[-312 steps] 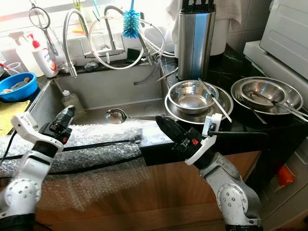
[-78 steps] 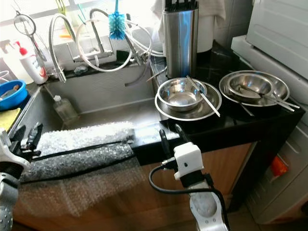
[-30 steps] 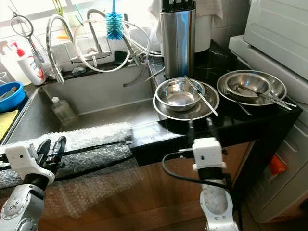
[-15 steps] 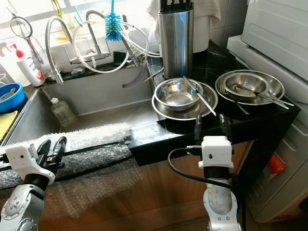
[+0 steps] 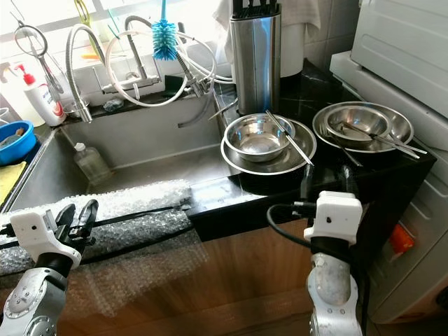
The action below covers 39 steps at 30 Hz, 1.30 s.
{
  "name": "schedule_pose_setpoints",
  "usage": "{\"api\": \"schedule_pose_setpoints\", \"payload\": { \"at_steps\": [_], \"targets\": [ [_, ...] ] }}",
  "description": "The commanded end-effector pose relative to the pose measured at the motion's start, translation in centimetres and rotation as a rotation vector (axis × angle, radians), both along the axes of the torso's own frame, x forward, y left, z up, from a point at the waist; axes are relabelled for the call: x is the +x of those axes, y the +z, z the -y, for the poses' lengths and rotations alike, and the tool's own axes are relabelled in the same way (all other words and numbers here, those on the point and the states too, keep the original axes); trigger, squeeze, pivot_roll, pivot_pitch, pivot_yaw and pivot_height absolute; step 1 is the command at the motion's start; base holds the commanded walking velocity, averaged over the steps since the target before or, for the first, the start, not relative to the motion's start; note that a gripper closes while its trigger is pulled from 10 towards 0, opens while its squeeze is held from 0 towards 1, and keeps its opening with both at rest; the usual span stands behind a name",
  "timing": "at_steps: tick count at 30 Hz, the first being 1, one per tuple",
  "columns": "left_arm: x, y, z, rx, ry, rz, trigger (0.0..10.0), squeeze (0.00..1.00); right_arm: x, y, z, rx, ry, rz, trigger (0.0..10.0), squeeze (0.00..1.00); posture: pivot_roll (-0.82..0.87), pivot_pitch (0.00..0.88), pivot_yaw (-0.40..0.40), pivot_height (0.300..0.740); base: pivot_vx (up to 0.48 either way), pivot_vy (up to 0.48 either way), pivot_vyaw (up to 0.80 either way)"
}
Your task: Kitchen organization
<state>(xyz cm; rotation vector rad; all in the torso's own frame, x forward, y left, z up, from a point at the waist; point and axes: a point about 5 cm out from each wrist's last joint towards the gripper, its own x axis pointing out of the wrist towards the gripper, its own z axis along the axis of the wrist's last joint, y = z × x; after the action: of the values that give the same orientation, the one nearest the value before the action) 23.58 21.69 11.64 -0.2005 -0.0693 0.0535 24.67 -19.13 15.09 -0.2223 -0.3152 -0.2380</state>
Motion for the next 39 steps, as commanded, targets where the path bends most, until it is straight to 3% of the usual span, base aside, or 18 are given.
{"api": "schedule_pose_setpoints", "payload": {
  "at_steps": [1, 18, 35, 36, 37, 38, 39],
  "targets": [
    [0.1, 0.1, -0.3, 0.033, 0.005, 0.002, 10.0, 0.00, 0.4, -0.3, -0.1, 0.028, 0.000, -0.020, 10.0, 0.00, -0.12, 0.000, 0.178, 0.740, 0.000, 0.000, 0.00],
    [0.3, 0.3, -0.1, 0.036, 0.002, 0.014, 10.0, 0.00, 2.0, -1.0, -0.7, 0.064, 0.102, -0.065, 10.0, 0.00, -0.11, 0.000, 0.177, 0.740, 0.000, 0.000, 0.00],
    [0.3, 0.4, 0.1, 0.034, 0.001, 0.015, 10.0, 0.00, 2.6, -0.7, -0.2, 0.048, 0.097, -0.049, 10.0, 0.00, -0.11, 0.000, 0.174, 0.740, 0.000, 0.000, 0.00],
    [0.3, 0.4, 0.1, 0.034, 0.001, 0.015, 10.0, 0.00, 2.7, -0.6, -0.2, 0.048, 0.098, -0.047, 8.5, 0.00, -0.11, 0.000, 0.174, 0.740, 0.000, 0.000, 0.00],
    [0.3, 0.4, 0.1, 0.034, 0.001, 0.015, 10.0, 0.00, 2.7, -0.6, -0.2, 0.048, 0.098, -0.045, 5.8, 0.00, -0.11, 0.000, 0.174, 0.740, 0.000, 0.000, 0.00],
    [0.3, 0.4, 0.1, 0.034, 0.001, 0.015, 10.0, 0.00, 2.7, -0.6, -0.2, 0.048, 0.098, -0.045, 5.8, 0.00, -0.11, 0.000, 0.174, 0.740, 0.000, 0.000, 0.00],
    [0.3, 0.4, 0.2, 0.033, 0.000, 0.014, 10.0, 0.00, 2.8, -0.6, -0.2, 0.049, 0.099, -0.043, 3.7, 0.00, -0.11, 0.000, 0.174, 0.740, 0.000, 0.000, 0.00]
  ]
}}
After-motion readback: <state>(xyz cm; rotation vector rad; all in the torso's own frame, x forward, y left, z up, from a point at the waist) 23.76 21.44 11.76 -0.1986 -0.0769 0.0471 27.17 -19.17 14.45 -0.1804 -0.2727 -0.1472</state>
